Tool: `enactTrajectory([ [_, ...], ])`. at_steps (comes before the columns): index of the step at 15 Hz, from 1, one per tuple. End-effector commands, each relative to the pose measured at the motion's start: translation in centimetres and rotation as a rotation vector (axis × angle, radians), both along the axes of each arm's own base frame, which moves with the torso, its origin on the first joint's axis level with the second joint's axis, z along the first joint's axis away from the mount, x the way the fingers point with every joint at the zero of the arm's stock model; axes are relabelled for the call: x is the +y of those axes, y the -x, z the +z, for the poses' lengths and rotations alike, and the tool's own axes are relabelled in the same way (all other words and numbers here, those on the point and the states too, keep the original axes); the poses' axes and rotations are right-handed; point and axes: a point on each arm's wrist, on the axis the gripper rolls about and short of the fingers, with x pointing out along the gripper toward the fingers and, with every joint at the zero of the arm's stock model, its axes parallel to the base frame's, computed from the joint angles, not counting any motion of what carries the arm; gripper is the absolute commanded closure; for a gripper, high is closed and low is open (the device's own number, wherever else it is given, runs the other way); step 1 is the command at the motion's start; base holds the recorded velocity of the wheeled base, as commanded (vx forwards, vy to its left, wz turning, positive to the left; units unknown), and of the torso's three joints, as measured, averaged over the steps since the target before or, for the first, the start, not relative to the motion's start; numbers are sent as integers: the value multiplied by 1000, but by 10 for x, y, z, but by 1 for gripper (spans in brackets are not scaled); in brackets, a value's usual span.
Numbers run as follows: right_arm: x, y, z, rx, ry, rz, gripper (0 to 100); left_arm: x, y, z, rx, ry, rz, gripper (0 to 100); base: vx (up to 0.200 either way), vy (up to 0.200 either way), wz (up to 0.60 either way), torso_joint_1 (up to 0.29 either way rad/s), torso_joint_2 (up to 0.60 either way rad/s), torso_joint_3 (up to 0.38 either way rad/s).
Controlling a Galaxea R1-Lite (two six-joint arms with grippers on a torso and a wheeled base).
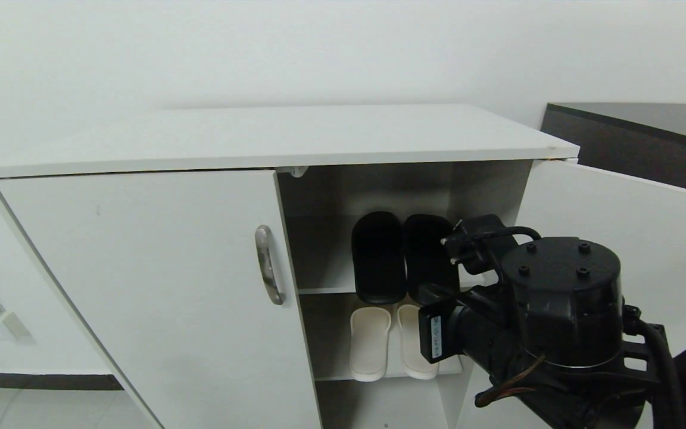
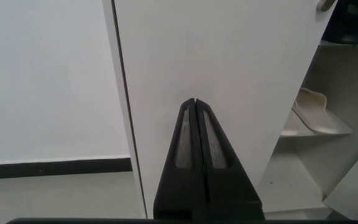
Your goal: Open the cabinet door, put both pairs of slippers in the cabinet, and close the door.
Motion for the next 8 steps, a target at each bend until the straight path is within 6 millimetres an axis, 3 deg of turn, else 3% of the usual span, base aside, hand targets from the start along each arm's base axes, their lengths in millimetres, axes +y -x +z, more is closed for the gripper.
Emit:
enactTrajectory([
  [1, 2, -1, -4, 7, 10, 0, 100, 0, 0, 0, 0, 1, 0, 100, -200, 0, 0, 2, 2, 2],
  [8, 2, -1, -5, 10, 14, 0, 100, 0, 0, 0, 0, 1, 0, 100, -200, 0, 0, 5, 2, 2],
])
